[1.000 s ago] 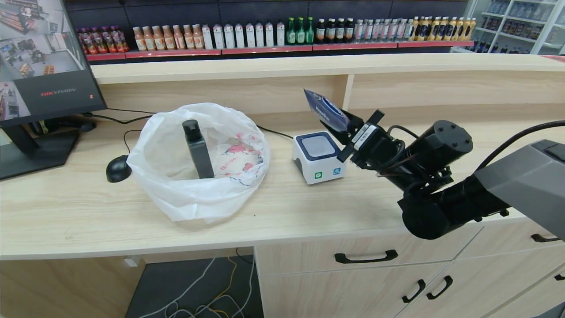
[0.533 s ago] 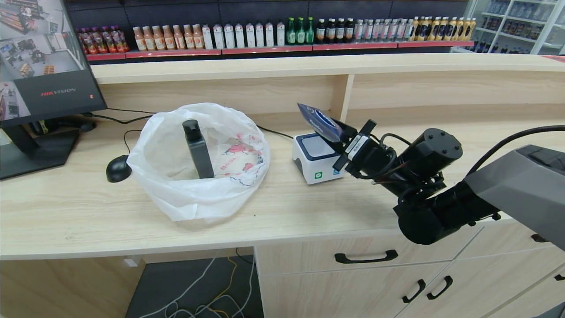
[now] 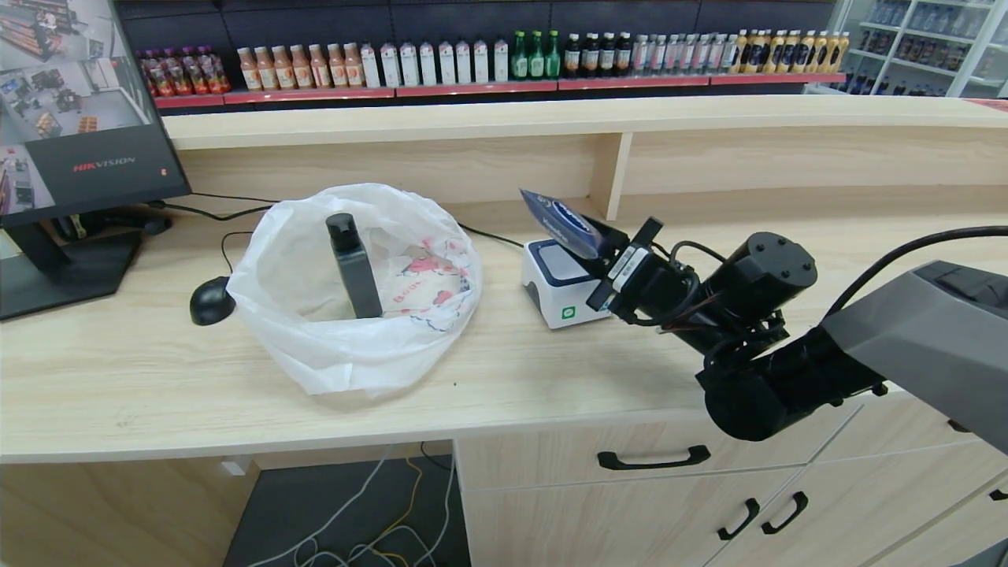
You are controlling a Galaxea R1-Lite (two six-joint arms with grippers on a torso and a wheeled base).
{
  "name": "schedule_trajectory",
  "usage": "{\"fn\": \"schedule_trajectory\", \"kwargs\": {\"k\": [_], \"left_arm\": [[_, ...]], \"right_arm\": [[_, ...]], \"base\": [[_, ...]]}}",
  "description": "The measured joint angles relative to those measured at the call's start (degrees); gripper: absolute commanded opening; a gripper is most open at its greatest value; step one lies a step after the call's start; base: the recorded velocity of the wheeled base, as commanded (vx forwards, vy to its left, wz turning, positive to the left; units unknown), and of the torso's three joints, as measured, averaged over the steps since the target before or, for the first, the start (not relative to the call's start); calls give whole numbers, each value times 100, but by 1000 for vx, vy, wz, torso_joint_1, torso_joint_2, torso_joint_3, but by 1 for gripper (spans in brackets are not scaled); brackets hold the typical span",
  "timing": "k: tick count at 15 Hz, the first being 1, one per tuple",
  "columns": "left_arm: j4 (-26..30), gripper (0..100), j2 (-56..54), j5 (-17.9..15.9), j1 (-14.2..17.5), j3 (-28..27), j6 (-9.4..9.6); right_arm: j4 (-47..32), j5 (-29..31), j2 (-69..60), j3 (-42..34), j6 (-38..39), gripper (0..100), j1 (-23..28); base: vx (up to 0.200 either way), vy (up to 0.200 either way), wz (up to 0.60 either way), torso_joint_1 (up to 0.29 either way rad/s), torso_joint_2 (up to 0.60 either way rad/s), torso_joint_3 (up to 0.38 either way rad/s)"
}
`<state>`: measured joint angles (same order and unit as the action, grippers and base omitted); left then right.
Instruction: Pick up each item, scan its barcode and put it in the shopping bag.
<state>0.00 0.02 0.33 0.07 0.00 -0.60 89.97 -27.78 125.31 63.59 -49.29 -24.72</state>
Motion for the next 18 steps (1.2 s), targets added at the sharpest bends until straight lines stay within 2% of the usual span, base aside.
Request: {"fn": "schedule_trajectory", "kwargs": {"k": [5, 18], "left_arm": [[0, 100, 0, -1, 0, 0, 0], [0, 100, 0, -1, 0, 0, 0]], "right_arm": [[-2, 0, 71, -5, -63, 0, -243], [2, 4, 121, 11, -191, 0, -204]], "base": [[0, 0, 0, 0, 0, 0], [0, 0, 0, 0, 0, 0]]}}
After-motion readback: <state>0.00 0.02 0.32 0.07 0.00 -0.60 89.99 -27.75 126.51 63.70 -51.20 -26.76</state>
